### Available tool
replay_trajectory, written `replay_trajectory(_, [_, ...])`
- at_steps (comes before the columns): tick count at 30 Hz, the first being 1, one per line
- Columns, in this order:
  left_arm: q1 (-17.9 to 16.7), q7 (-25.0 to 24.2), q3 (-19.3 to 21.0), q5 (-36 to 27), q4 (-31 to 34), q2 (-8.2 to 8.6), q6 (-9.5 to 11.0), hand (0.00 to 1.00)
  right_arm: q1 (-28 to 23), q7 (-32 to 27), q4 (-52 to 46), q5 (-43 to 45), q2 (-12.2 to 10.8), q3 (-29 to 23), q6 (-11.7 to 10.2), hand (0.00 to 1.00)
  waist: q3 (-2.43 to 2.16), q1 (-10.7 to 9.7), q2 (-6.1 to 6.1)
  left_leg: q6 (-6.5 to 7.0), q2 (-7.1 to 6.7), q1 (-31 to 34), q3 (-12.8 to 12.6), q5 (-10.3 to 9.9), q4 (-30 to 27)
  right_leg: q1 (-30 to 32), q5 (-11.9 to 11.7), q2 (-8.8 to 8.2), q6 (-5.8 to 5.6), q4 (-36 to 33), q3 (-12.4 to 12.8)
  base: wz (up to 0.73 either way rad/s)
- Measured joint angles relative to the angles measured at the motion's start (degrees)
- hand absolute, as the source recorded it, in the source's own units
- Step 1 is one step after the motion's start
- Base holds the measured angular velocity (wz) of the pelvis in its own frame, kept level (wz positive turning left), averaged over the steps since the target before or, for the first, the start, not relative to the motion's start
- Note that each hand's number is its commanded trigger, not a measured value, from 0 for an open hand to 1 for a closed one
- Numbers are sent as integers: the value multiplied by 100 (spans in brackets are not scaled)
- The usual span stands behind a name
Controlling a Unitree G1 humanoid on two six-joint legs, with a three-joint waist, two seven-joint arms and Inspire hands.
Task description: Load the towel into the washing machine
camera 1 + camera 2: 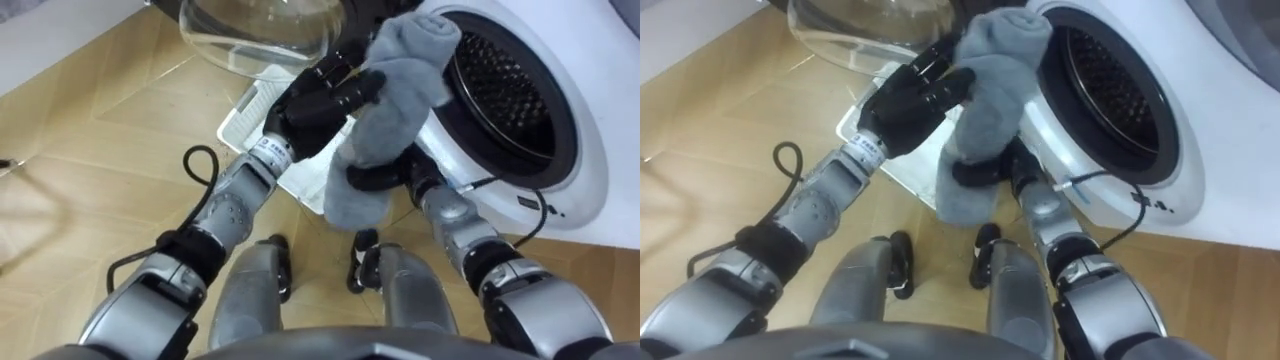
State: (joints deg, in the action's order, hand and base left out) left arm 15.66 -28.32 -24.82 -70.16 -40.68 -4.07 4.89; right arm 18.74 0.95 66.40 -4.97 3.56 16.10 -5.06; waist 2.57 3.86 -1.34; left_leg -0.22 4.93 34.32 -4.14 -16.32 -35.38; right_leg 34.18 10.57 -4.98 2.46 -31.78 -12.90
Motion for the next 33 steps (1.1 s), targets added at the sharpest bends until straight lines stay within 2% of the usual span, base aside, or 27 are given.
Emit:
replay_trajectory(1, [-66,0,13,2,-2,-26,0,0,-8,37,59,-27,36,1,22,100,0,36,-14,0,-8,-3,-6,0,18,12,3,-7,-4,-1,9,-4])
replay_trajectory(2, [-177,0,14,-2,-20,-126,-8,0,-39,107,95,-43,130,7,84,100,1,117,-21,-3,-31,3,-31,18,76,61,5,-24,-4,-1,39,0])
replay_trajectory(3, [-288,0,39,-9,-72,-248,-16,0,-41,119,112,-51,200,5,151,100,2,128,-23,4,-67,12,-42,63,124,103,9,-66,-7,0,32,0])
replay_trajectory(5, [-381,6,179,10,-325,-356,-34,0,-35,107,181,-65,272,-86,161,100,3,126,-22,11,-91,3,-47,100,188,115,15,-96,-14,7,13,10])
replay_trajectory(9, [-581,274,597,356,-785,-440,2,0,-17,39,305,-457,508,-306,141,100,20,132,-31,11,-95,16,-48,100,188,112,23,-93,-18,16,3,1])
replay_trajectory(13, [-622,639,693,909,-992,-445,29,0,-14,-117,325,-1025,663,-408,138,100,31,138,-26,14,-141,73,-37,101,209,192,62,-97,-22,-25,8,1])
replay_trajectory(18, [-671,1265,899,2450,-1305,-438,51,0,-6,-95,628,-1781,774,-638,142,100,46,128,-15,16,-156,118,12,106,186,215,62,-104,-23,-34,-20,3])
replay_trajectory(20, [-703,1456,912,2726,-1349,-448,49,0,-7,-86,687,-1964,782,-712,142,100,46,124,-14,16,-161,139,10,106,178,238,66,-105,-30,-38,-5,0])
replay_trajectory(25, [-770,1740,914,2984,-1371,-442,48,0,55,-64,750,-2702,799,-948,222,100,55,125,2,39,-179,204,-66,119,166,352,82,-200,-41,-124,-1,-1])
replay_trajectory(28, [-772,1814,919,2983,-1374,-448,43,0,90,59,782,-3470,805,-1129,282,100,76,96,39,58,-224,204,-75,133,173,395,93,-210,-48,-148,28,0])
replay_trajectory(30, [-732,1827,919,2984,-1370,-447,30,0,110,144,811,-4294,848,-1203,419,100,107,95,91,62,-262,235,-74,135,113,436,129,-277,-55,-245,34,5])
replay_trajectory(33, [-718,1903,922,2983,-1355,-441,-36,0,207,254,1007,-4918,898,-1305,561,100,115,86,123,64,-263,371,-57,134,-42,508,149,-283,-57,-331,17,10])
